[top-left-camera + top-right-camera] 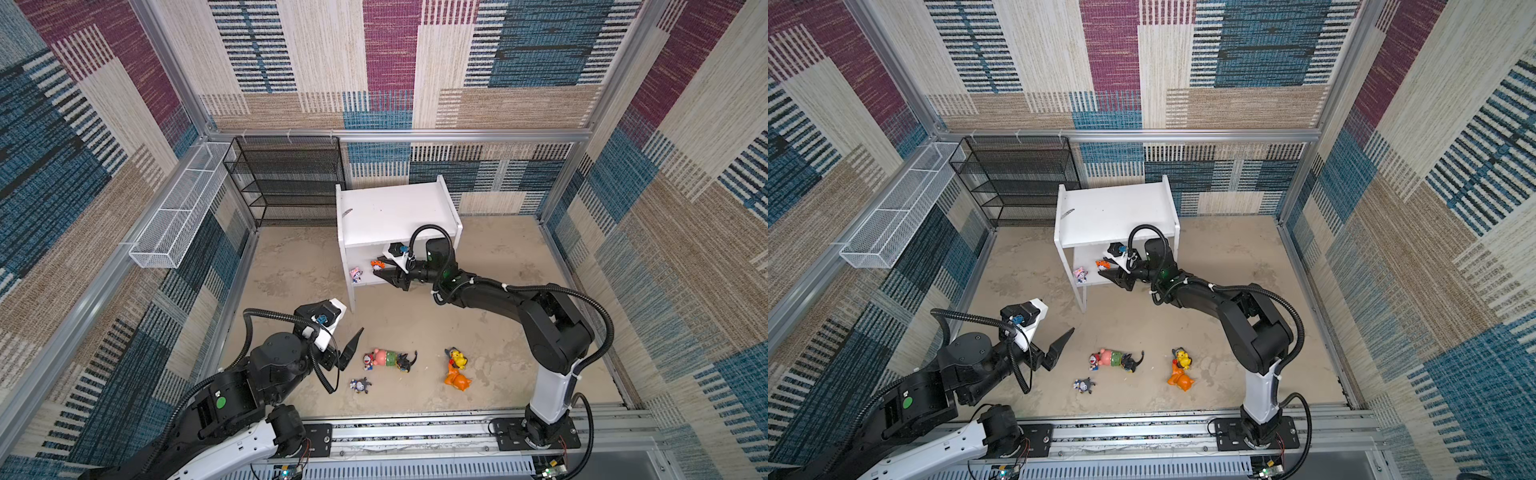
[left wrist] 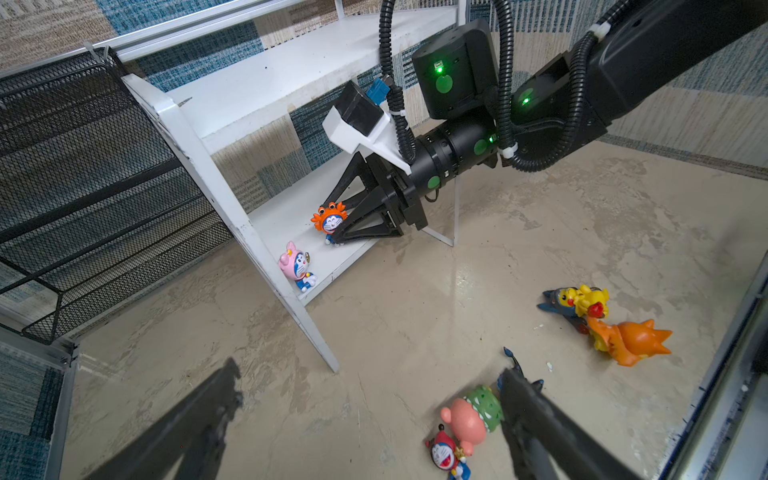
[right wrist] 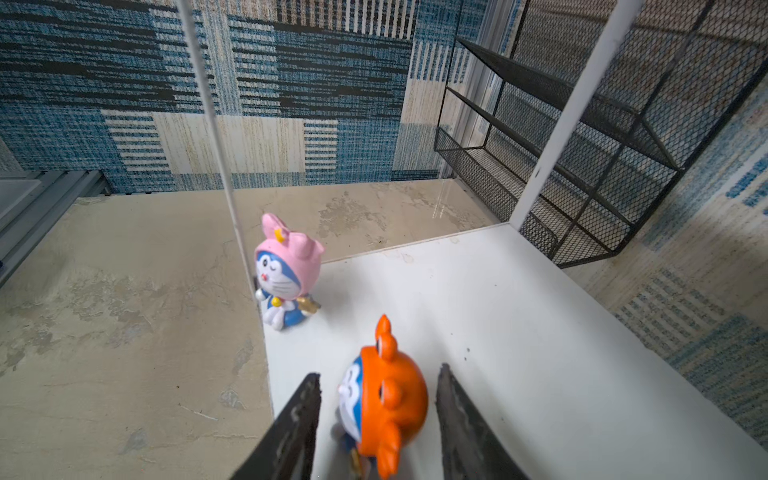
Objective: Place and organize the plastic toys onto the shelf
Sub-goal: 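Lower the orange figurine beside the pink figurine and open the right gripper, then withdraw the right gripper from the shelf toward the figurines near the robot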
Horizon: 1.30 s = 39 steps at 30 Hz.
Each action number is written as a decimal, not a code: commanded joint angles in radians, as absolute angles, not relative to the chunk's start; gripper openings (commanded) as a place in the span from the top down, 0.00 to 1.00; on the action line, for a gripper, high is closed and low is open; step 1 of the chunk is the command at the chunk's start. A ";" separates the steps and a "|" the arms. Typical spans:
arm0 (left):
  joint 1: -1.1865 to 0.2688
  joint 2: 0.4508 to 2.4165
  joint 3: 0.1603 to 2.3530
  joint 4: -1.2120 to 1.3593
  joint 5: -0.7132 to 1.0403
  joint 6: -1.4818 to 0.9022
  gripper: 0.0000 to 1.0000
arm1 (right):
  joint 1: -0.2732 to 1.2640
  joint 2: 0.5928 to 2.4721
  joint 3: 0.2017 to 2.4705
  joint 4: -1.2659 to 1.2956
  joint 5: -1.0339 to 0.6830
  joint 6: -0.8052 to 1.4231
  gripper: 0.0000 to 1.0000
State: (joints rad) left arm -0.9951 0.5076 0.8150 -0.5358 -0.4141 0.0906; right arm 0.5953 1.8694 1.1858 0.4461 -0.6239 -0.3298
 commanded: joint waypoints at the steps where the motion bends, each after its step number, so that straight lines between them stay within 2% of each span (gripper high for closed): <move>1: -0.994 0.508 0.817 -0.500 -0.411 0.097 0.01 | 0.594 1.854 1.174 0.452 -0.606 -0.327 0.51; 39: -0.995 0.506 0.817 -0.501 -0.399 0.097 0.01 | 0.560 1.831 1.152 0.465 -0.588 -0.304 0.50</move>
State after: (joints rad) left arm -0.9951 0.5076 0.8150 -0.5285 -0.4103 0.0933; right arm 0.5625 1.8282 1.1423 0.4480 -0.5919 -0.3176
